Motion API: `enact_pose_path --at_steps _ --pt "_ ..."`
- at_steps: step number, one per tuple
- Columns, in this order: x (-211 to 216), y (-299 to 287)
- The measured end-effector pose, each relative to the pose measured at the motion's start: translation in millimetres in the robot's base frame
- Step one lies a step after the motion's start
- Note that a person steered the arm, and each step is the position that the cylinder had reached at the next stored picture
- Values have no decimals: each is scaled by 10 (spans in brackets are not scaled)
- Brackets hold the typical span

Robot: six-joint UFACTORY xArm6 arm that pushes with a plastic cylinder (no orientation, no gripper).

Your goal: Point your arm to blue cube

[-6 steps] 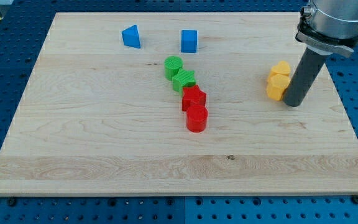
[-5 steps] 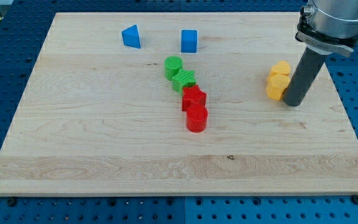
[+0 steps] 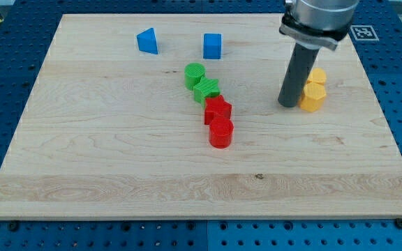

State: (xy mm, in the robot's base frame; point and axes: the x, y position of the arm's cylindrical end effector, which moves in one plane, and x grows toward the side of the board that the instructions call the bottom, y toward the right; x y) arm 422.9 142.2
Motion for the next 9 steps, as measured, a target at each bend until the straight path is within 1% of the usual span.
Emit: enact_pose_path --at_steps 2,3,4,5,6,7,8,9 --pt "-612 -21" --pt "-1101 -21" --pt "-1517 -157" --pt "-1879 -525" --pt "-2071 -1024" --pt "-2070 -1398" --pt "-2032 -1614" --pt "-1887 -1625"
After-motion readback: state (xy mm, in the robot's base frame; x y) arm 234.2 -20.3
